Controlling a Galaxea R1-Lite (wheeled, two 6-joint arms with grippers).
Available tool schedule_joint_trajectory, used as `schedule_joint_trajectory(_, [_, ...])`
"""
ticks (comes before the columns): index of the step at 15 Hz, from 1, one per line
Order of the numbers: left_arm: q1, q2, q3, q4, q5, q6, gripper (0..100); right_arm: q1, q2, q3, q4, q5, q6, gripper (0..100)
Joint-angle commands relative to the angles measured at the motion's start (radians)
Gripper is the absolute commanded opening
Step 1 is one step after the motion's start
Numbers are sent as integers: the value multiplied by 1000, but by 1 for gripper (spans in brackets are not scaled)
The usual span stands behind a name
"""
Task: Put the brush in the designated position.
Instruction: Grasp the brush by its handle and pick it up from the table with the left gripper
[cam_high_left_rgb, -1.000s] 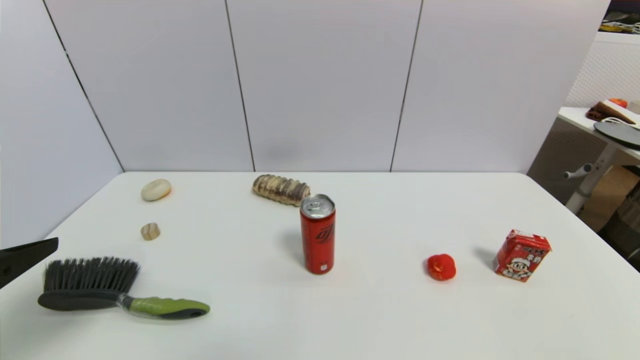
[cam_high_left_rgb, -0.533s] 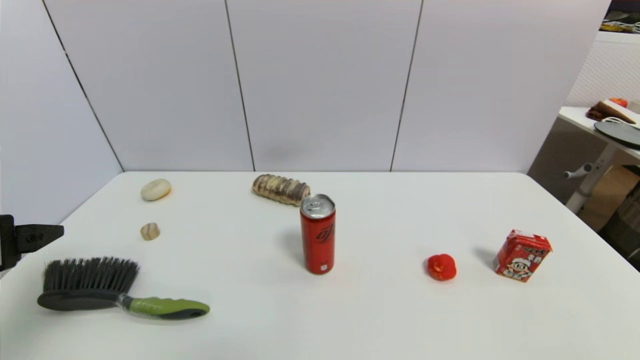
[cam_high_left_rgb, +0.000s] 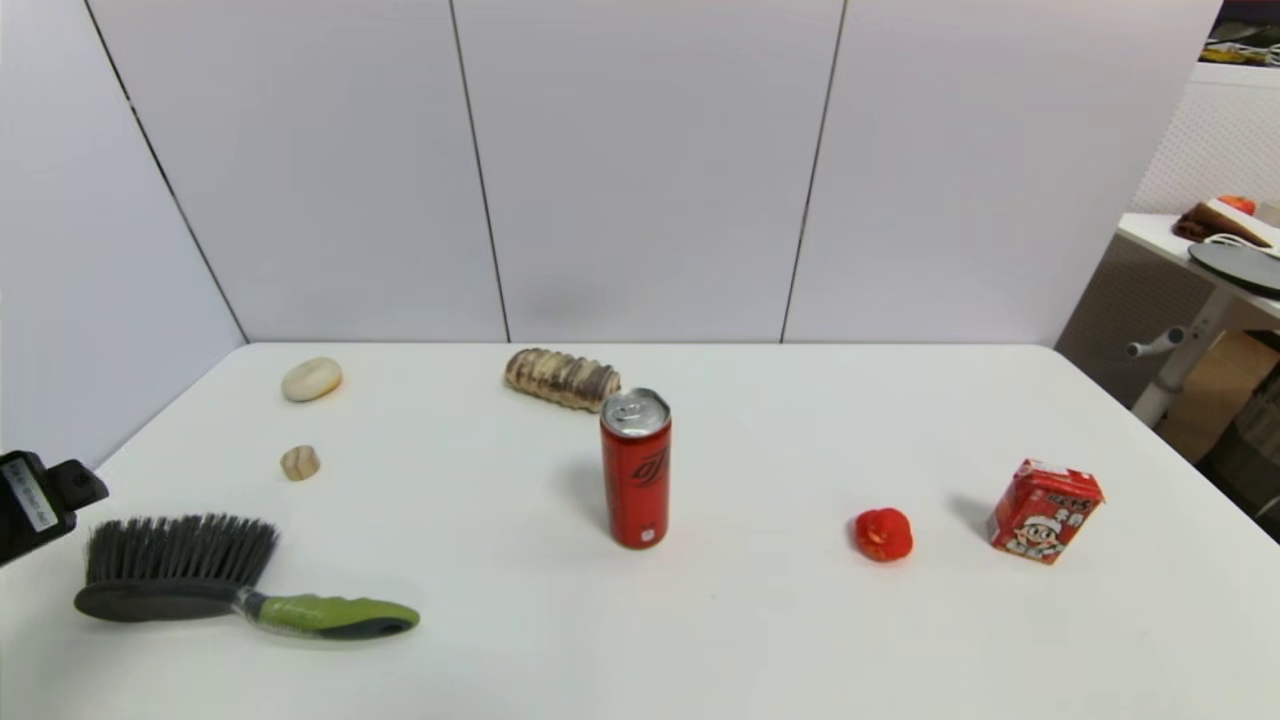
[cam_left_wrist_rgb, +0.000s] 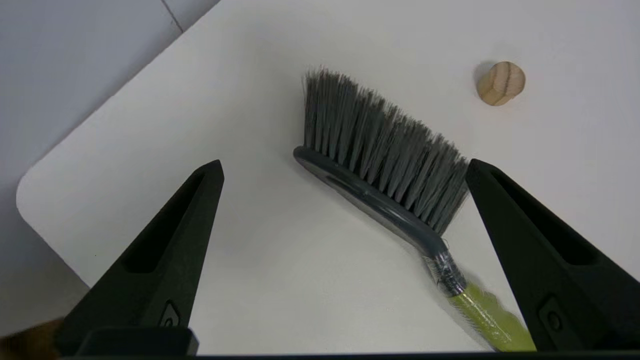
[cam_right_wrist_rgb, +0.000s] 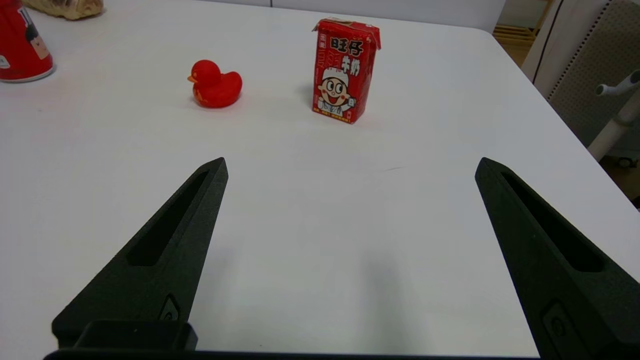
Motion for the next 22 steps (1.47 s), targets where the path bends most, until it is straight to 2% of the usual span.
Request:
schedule_joint_trajectory(1, [-35, 67, 14, 4, 31, -163, 100, 0, 1, 2, 0, 1, -1, 100])
schedule_joint_trajectory(6, [-42, 87, -24, 4, 30, -168, 100, 0, 1, 2, 0, 1, -1, 100])
schedule_joint_trajectory(12, [-110, 105, -44, -4, 34, -192, 100, 0, 1, 2, 0, 1, -1, 100])
schedule_joint_trajectory(17, [-143, 124, -41, 13, 31, -361, 100, 0, 1, 2, 0, 1, -1, 100])
schedule_joint_trajectory(22, [-160, 145, -50, 202, 48, -537, 100, 0, 1, 2, 0, 1, -1, 100])
